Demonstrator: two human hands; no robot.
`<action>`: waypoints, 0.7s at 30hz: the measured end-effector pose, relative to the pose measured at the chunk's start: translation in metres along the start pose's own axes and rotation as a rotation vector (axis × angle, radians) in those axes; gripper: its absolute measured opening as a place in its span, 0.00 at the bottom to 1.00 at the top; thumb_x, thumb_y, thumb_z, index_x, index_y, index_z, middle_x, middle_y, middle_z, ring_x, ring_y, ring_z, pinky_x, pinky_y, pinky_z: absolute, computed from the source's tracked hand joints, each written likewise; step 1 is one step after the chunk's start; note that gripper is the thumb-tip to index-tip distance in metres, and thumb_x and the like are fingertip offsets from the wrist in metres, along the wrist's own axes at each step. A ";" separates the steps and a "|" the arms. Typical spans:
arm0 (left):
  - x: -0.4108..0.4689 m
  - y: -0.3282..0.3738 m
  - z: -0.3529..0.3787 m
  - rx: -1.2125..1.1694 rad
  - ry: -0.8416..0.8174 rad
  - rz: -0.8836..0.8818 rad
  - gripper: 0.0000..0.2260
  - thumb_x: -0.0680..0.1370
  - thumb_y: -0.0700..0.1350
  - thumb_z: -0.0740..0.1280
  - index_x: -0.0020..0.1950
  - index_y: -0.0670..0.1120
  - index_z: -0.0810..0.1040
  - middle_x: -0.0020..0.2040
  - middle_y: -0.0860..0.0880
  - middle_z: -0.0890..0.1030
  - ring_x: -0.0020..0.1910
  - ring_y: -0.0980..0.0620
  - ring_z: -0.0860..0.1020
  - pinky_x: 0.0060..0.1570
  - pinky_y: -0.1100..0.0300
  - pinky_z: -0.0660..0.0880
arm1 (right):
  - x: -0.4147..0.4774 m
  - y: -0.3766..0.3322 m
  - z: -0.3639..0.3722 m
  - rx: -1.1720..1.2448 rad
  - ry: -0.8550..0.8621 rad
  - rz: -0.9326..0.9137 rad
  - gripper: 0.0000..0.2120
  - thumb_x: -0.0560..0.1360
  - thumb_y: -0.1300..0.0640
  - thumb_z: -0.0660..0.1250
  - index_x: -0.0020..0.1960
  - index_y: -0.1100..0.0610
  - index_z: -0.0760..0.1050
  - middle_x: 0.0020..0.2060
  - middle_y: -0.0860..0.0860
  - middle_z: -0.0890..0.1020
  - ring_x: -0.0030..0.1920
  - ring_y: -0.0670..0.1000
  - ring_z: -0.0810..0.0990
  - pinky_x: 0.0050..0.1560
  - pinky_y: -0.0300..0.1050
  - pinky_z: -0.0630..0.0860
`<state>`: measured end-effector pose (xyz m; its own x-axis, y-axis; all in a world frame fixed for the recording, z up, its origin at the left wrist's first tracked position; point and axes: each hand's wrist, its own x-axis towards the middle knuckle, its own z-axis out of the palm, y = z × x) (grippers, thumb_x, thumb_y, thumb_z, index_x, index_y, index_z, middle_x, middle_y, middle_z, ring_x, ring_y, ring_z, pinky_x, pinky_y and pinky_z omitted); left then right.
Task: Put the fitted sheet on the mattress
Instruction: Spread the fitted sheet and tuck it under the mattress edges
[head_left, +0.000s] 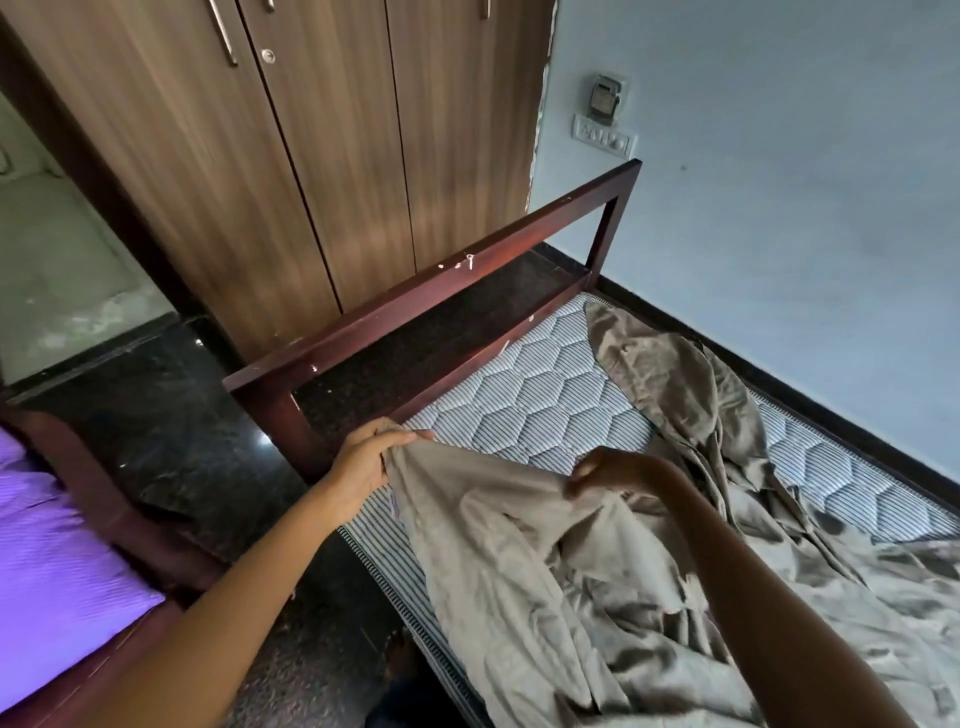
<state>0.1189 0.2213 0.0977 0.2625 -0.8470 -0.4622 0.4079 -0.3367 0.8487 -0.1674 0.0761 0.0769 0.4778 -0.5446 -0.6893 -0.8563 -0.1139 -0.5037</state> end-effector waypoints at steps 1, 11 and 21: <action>0.006 0.000 -0.009 -0.004 0.044 0.002 0.09 0.75 0.35 0.64 0.36 0.43 0.75 0.44 0.41 0.84 0.46 0.46 0.81 0.45 0.56 0.75 | 0.009 0.005 -0.005 -0.067 0.048 0.067 0.08 0.70 0.50 0.73 0.43 0.54 0.79 0.42 0.50 0.77 0.43 0.47 0.73 0.36 0.37 0.67; 0.091 -0.002 -0.054 0.025 0.241 -0.107 0.08 0.81 0.38 0.58 0.43 0.47 0.70 0.42 0.45 0.72 0.38 0.53 0.72 0.38 0.63 0.71 | 0.093 -0.088 -0.022 0.166 0.583 0.086 0.22 0.76 0.49 0.66 0.27 0.57 0.68 0.25 0.52 0.70 0.30 0.53 0.70 0.30 0.44 0.60; 0.105 0.004 -0.053 0.429 -0.122 -0.096 0.08 0.81 0.43 0.60 0.45 0.46 0.77 0.46 0.45 0.78 0.47 0.51 0.74 0.38 0.69 0.69 | 0.125 -0.126 -0.028 0.233 0.476 -0.143 0.17 0.70 0.68 0.71 0.27 0.54 0.72 0.26 0.47 0.70 0.25 0.38 0.68 0.30 0.33 0.61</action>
<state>0.1948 0.1527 0.0388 0.1262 -0.8374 -0.5318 0.0196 -0.5339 0.8454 -0.0053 -0.0012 0.0690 0.3985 -0.8592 -0.3210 -0.6973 -0.0564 -0.7146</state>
